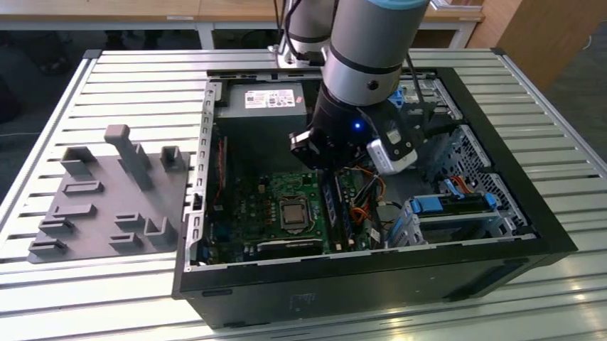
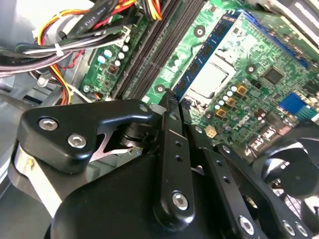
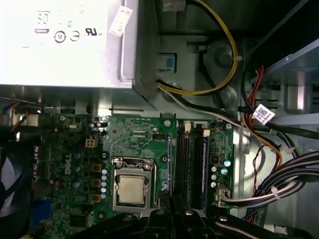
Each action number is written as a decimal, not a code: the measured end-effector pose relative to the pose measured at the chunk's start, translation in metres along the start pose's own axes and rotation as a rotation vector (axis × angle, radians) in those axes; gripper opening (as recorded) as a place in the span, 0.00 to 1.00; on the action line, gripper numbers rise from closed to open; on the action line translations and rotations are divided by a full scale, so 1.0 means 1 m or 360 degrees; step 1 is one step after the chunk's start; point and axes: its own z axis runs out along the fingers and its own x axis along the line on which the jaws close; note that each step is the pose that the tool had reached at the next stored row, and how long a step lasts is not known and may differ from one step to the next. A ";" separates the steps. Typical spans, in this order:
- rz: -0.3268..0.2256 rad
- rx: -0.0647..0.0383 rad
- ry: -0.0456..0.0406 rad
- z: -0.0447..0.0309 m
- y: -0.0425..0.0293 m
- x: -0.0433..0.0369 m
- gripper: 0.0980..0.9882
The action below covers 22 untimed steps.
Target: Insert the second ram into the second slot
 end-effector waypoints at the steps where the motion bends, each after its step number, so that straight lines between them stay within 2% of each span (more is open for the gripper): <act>1: 0.0001 0.0000 0.0000 0.0011 0.0000 -0.0002 0.04; 5: 0.0010 0.0001 0.0000 0.0051 -0.0002 -0.0006 0.04; 6: 0.0052 -0.0002 -0.0002 0.0149 -0.0006 -0.0023 0.04; 10: 0.0060 -0.0002 -0.0002 0.0174 -0.0008 -0.0061 0.04; 22: 0.0071 -0.0003 -0.0003 0.0227 -0.0010 -0.0075 0.04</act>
